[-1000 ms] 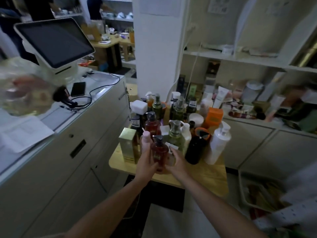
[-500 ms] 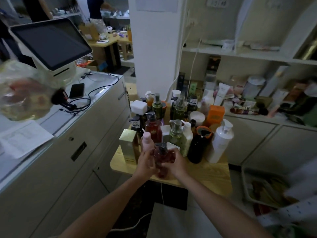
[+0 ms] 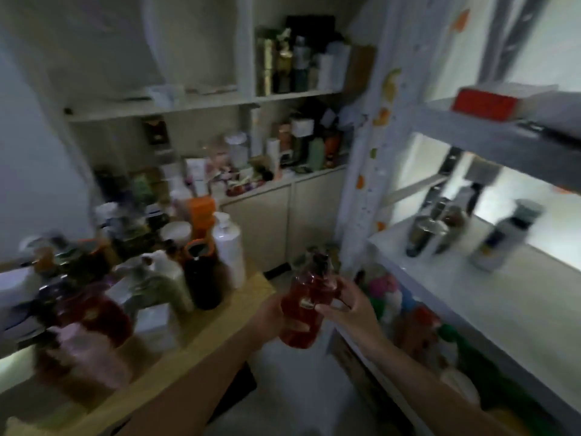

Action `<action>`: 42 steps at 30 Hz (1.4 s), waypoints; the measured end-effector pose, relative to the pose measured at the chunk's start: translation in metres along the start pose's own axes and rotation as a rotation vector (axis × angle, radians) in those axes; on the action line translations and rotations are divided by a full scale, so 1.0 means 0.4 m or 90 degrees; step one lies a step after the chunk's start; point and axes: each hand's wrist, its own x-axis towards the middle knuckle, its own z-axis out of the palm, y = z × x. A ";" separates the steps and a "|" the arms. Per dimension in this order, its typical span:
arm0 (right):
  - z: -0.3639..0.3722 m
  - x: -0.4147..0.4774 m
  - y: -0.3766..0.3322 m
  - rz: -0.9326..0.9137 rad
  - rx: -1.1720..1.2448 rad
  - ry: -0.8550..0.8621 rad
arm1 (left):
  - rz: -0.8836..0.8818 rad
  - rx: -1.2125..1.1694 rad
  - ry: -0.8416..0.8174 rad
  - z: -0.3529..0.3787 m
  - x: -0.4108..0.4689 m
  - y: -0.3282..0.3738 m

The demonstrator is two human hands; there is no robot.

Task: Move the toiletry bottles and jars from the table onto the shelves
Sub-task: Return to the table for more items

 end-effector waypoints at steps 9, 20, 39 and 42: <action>-0.340 -0.180 -0.021 -0.046 -0.133 0.318 | 0.116 0.080 -0.255 0.421 0.224 0.213; -0.638 -0.039 0.019 -0.057 -0.194 0.448 | 0.170 0.103 -0.268 0.627 0.425 0.322; -0.794 0.160 0.093 -0.111 -0.224 0.442 | 0.157 0.144 -0.174 0.743 0.672 0.343; -0.775 0.142 0.111 -0.116 -0.223 0.476 | 0.144 0.153 -0.155 0.743 0.646 0.310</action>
